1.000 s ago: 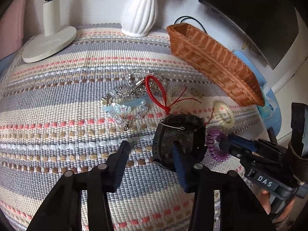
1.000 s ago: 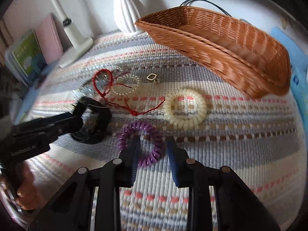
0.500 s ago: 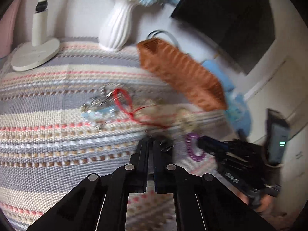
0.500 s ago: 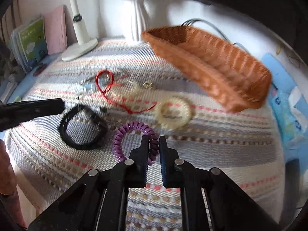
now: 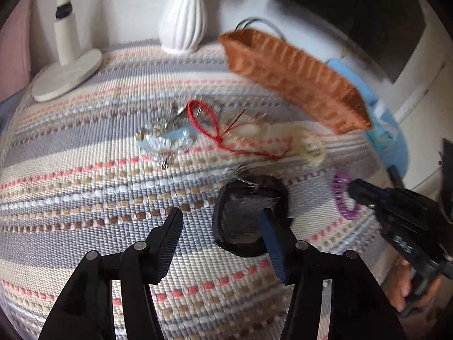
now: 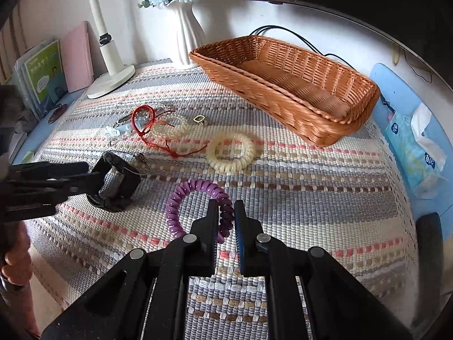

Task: Organize jewelry
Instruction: 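Grasp the black watch with the left tool while the right tool grasps the purple coil hair tie, then carry both items into the wicker basket and open both tools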

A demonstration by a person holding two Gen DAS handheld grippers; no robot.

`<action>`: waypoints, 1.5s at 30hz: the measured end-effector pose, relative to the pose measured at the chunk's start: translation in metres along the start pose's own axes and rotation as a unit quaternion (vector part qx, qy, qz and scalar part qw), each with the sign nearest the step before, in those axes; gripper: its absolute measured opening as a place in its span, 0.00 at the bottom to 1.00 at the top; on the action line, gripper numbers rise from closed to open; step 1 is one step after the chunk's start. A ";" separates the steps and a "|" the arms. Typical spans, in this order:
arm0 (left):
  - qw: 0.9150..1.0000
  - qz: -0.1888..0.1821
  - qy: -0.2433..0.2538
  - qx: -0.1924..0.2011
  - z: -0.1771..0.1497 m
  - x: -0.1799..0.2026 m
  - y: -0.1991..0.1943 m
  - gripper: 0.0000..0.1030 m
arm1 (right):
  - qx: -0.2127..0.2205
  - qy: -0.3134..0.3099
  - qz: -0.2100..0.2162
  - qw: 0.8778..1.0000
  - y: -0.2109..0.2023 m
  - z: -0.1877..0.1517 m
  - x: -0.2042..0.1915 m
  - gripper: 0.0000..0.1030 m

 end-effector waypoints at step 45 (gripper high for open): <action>0.987 -0.002 0.161 0.008 0.222 0.174 0.109 0.13 | -0.016 0.083 -0.041 0.996 0.057 0.144 0.139 0.12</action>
Point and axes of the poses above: each gripper's, at about its wrist camera, not at the fingertips, and y roughly the way its jaws point, x to its right, z to its top, the point moved 2 cm from there along y, roughly the way its jaws point, and after that the axes turned 8 degrees about z, right-handed, at the moved point
